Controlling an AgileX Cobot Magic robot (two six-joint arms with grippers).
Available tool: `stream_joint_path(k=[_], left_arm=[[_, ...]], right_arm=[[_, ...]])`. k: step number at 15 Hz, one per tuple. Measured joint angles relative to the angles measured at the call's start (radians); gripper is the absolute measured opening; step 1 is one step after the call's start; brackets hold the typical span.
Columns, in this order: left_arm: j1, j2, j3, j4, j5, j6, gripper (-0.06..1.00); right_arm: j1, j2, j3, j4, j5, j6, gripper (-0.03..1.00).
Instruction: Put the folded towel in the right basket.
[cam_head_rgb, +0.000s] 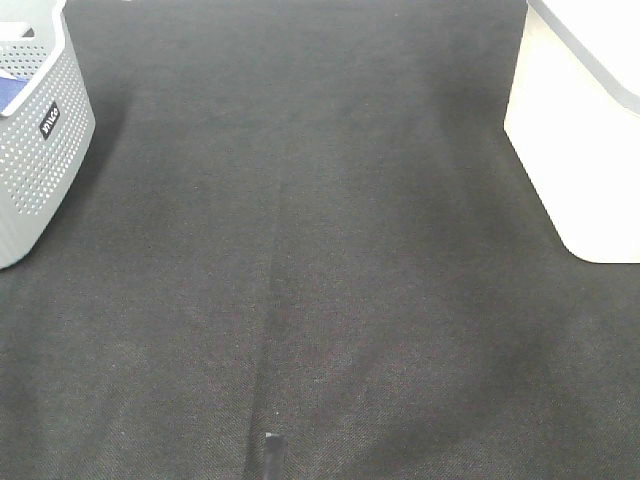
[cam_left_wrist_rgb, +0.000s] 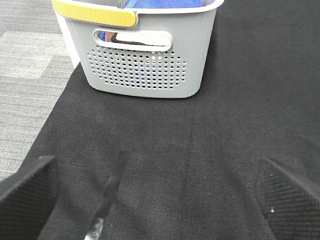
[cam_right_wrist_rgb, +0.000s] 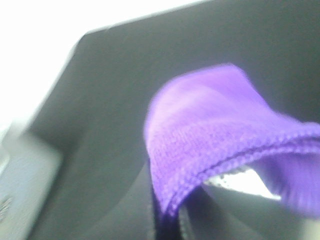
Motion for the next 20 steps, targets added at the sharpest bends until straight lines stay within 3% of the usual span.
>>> stream_joint_path(k=[3,5,7,8,9,10,11,13,14,17,20], left_arm=[[0.000,0.000,0.000,0.000,0.000,0.000,0.99],[0.000,0.000,0.000,0.000,0.000,0.000,0.99],[0.000,0.000,0.000,0.000,0.000,0.000,0.99],[0.000,0.000,0.000,0.000,0.000,0.000,0.99],[0.000,0.000,0.000,0.000,0.000,0.000,0.99],[0.000,0.000,0.000,0.000,0.000,0.000,0.99],[0.000,0.000,0.000,0.000,0.000,0.000,0.99],[0.000,0.000,0.000,0.000,0.000,0.000,0.99],[0.000,0.000,0.000,0.000,0.000,0.000,0.99],[0.000,0.000,0.000,0.000,0.000,0.000,0.99],[0.000,0.000,0.000,0.000,0.000,0.000,0.99]], right_arm=[[-0.141,-0.043,0.004,-0.070,0.002,0.016,0.04],[-0.204,-0.044,0.090,-0.102,0.007,0.016,0.04],[-0.211,-0.047,0.143,-0.138,0.007,0.016,0.04],[-0.211,-0.046,0.251,-0.279,0.015,0.016,0.04],[-0.211,-0.046,0.292,-0.332,0.017,0.016,0.05],[-0.211,-0.042,0.324,-0.368,0.018,0.016,0.11],[-0.211,-0.040,0.341,-0.384,0.019,0.016,0.26],[-0.206,-0.040,0.344,-0.390,0.020,0.002,0.72],[-0.198,-0.040,0.344,-0.388,0.020,-0.018,0.87],[-0.187,-0.043,0.344,-0.349,0.020,-0.061,0.95],[-0.130,-0.130,0.349,-0.331,0.019,-0.106,0.97]])
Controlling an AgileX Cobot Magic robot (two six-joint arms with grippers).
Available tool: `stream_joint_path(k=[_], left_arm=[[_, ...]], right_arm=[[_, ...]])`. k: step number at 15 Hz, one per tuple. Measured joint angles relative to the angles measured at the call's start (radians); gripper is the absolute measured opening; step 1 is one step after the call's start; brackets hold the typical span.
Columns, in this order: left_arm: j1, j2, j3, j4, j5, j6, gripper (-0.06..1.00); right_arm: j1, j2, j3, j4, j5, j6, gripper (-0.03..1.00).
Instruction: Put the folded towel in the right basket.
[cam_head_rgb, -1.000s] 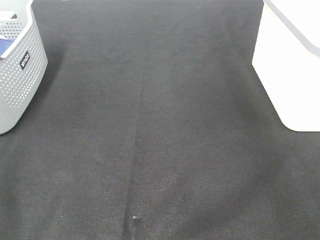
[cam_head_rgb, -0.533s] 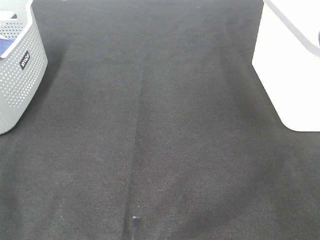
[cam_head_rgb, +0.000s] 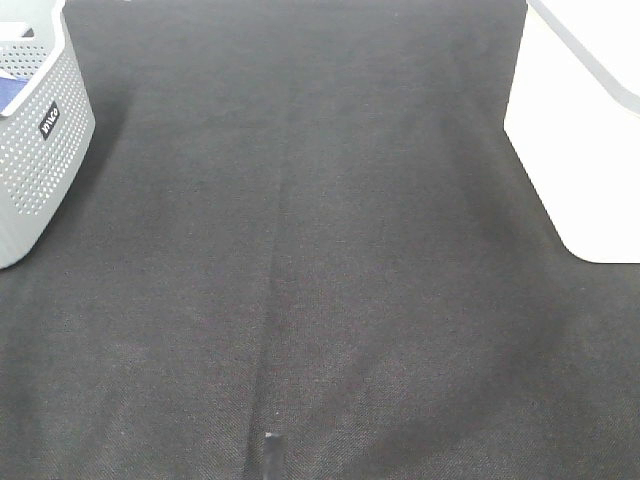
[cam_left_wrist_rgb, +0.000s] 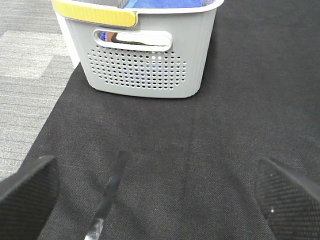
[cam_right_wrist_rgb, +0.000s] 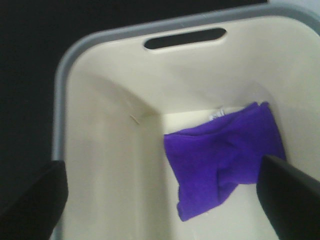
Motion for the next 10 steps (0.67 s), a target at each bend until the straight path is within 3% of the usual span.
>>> stream_joint_path(k=[3,5,7,8,10], left_arm=[[0.000,0.000,0.000,0.000,0.000,0.000,0.99],[0.000,0.000,0.000,0.000,0.000,0.000,0.99],[0.000,0.000,0.000,0.000,0.000,0.000,0.99],[0.000,0.000,0.000,0.000,0.000,0.000,0.99],[0.000,0.000,0.000,0.000,0.000,0.001,0.99]], right_arm=[[0.152,-0.102,0.019,-0.058,-0.003,-0.003,0.97],[0.199,-0.204,0.164,-0.107,-0.004,-0.002,0.97],[0.198,-0.376,0.433,-0.113,-0.005,0.001,0.97],[0.198,-0.533,0.665,-0.122,-0.006,0.010,0.97],[0.198,-0.711,0.915,-0.122,-0.007,0.015,0.97]])
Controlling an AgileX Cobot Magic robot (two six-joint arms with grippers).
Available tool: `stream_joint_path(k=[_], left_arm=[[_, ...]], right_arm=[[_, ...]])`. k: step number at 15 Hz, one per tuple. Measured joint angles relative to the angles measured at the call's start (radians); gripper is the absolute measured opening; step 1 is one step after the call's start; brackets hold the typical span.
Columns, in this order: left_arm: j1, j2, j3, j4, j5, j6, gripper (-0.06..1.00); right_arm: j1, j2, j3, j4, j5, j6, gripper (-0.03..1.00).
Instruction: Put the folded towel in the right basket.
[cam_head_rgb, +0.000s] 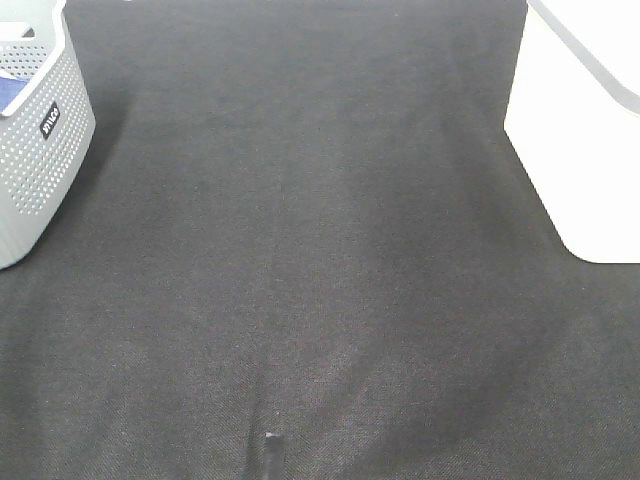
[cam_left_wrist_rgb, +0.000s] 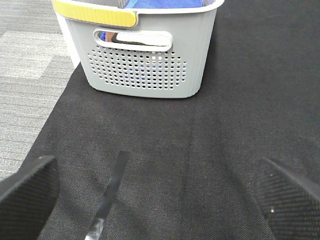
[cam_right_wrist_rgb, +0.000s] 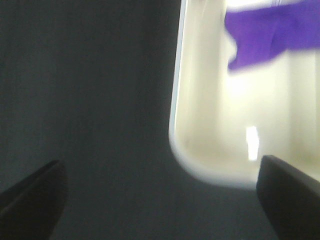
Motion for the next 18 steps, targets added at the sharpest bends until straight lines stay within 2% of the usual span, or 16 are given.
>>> stream_joint_path(k=[1,2,4,6,11,15,18], left_arm=[[0.000,0.000,0.000,0.000,0.000,0.000,0.99],[0.000,0.000,0.000,0.000,0.000,0.000,0.99],[0.000,0.000,0.000,0.000,0.000,0.002,0.99],[0.000,0.000,0.000,0.000,0.000,0.003,0.99],[0.000,0.000,0.000,-0.007,0.000,0.022,0.99],[0.000,0.000,0.000,-0.007,0.000,0.023,0.99],[0.000,0.000,0.000,-0.015,0.000,0.023,0.99]], right_arm=[[0.000,-0.219,0.261,0.000,-0.022,0.001,0.97],[0.000,-0.354,0.435,0.000,-0.052,0.001,0.97],[0.000,-0.636,0.696,-0.002,-0.088,0.004,0.97],[0.000,-0.899,0.894,-0.037,-0.096,0.004,0.97],[0.000,-1.373,1.092,-0.069,-0.101,0.004,0.97],[0.000,-1.557,1.205,-0.063,-0.095,0.005,0.97],[0.000,-1.572,1.231,-0.063,-0.098,0.037,0.97]])
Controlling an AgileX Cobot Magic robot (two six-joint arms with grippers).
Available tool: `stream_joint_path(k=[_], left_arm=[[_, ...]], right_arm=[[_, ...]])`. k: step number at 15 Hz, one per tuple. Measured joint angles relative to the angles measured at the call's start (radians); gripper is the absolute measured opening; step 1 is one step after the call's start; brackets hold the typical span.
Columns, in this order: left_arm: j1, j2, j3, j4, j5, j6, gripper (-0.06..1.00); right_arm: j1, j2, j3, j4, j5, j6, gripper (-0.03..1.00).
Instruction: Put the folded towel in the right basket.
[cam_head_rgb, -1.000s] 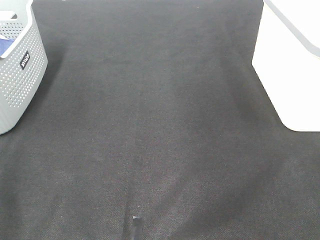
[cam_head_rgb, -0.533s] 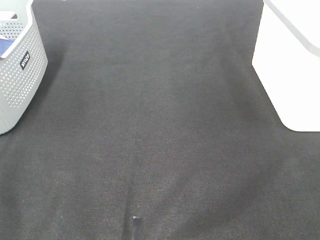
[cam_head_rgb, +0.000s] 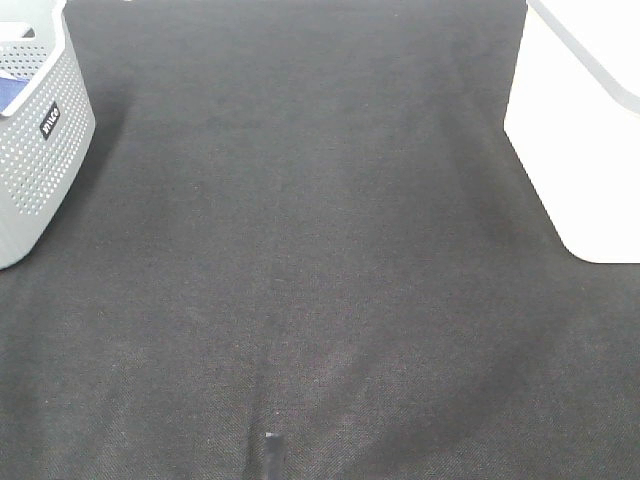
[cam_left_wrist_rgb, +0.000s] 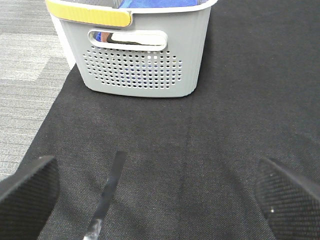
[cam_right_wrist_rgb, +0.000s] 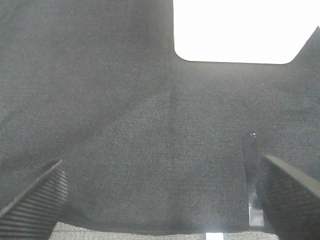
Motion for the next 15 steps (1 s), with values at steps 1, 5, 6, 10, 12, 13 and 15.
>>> stream_joint_path(k=[1,5,6,10,12,13,15], left_arm=[[0.000,0.000,0.000,0.000,0.000,0.000,0.99],[0.000,0.000,0.000,-0.001,0.000,0.003,0.99],[0.000,0.000,0.000,-0.009,0.000,0.014,0.99],[0.000,0.000,0.000,-0.012,0.000,0.021,0.99],[0.000,0.000,0.000,-0.012,0.000,0.022,0.99],[0.000,0.000,0.000,-0.013,0.000,0.022,0.99],[0.000,0.000,0.000,-0.016,0.000,0.022,0.99]], right_arm=[[0.000,0.000,0.000,0.000,-0.003,0.011,0.97],[0.000,0.000,0.000,0.000,-0.003,0.020,0.97],[0.000,0.000,0.002,0.002,-0.005,0.020,0.97],[0.000,0.000,0.002,0.002,-0.005,0.021,0.97],[0.000,0.000,0.002,0.002,-0.005,0.021,0.97],[0.000,0.000,0.002,0.002,-0.005,0.021,0.97],[0.000,0.000,0.002,0.002,-0.005,0.021,0.97]])
